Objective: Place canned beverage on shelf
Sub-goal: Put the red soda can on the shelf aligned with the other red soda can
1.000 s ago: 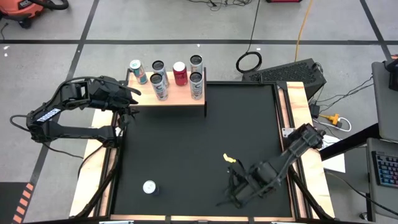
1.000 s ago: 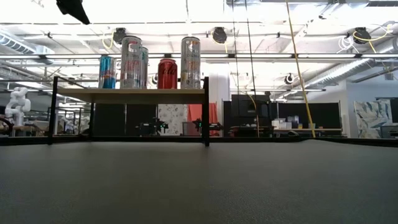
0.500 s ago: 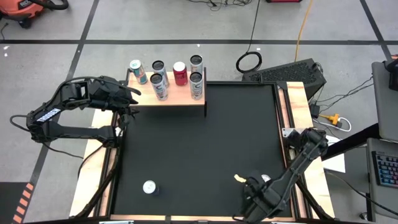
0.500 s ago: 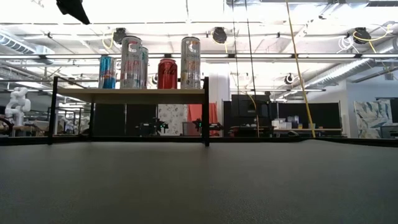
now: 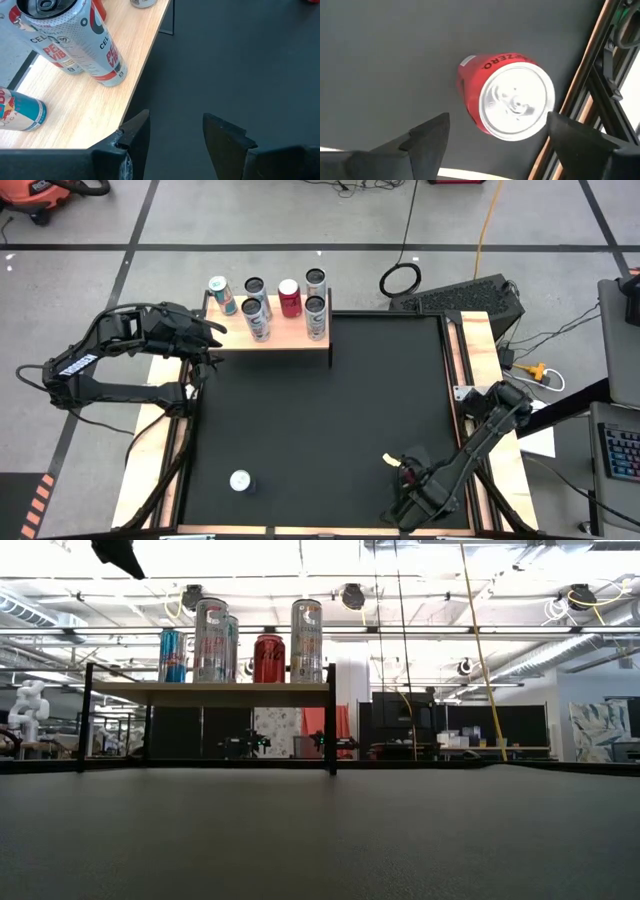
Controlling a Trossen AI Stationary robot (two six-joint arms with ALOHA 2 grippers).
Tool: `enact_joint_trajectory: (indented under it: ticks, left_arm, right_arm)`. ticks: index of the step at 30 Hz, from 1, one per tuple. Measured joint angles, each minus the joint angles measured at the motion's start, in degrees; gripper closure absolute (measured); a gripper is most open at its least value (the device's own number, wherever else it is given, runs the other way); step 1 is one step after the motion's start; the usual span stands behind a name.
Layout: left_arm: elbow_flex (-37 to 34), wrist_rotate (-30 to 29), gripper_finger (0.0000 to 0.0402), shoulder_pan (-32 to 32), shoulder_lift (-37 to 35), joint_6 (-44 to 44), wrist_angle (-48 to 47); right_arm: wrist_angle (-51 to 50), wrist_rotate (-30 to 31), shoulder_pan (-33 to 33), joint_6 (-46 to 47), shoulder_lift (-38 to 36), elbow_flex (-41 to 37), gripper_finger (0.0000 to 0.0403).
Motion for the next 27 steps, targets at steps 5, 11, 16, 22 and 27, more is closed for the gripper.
enact_joint_trajectory:
  ticks: [5,11,16,22,27]
  left_arm:
    - [0.0,0.0,0.0222,0.0,0.02,0.29,0.05]
    - [0.0,0.0,0.0222,-0.01,0.01,0.27,0.07]
    - [0.0,0.0,0.0222,0.0,0.0,0.26,0.07]
    - [0.0,0.0,0.0222,0.0,0.02,0.25,0.16]
    - [0.0,0.0,0.0222,0.0,0.02,0.07,0.26]
  right_arm:
    - [-0.04,0.38,0.05,0.4,-2.13,-0.07,0.0087]
    - [0.02,1.43,0.0,0.51,-2.07,-2.34,0.0087]
    - [0.27,-0.14,0.0,1.1,-2.05,-6.07,0.0087]
    - [4.56,-0.43,0.0,-0.03,-2.05,-8.36,0.0087]
    - [7.82,-0.41,0.0,-0.03,-2.28,-10.55,0.0087]
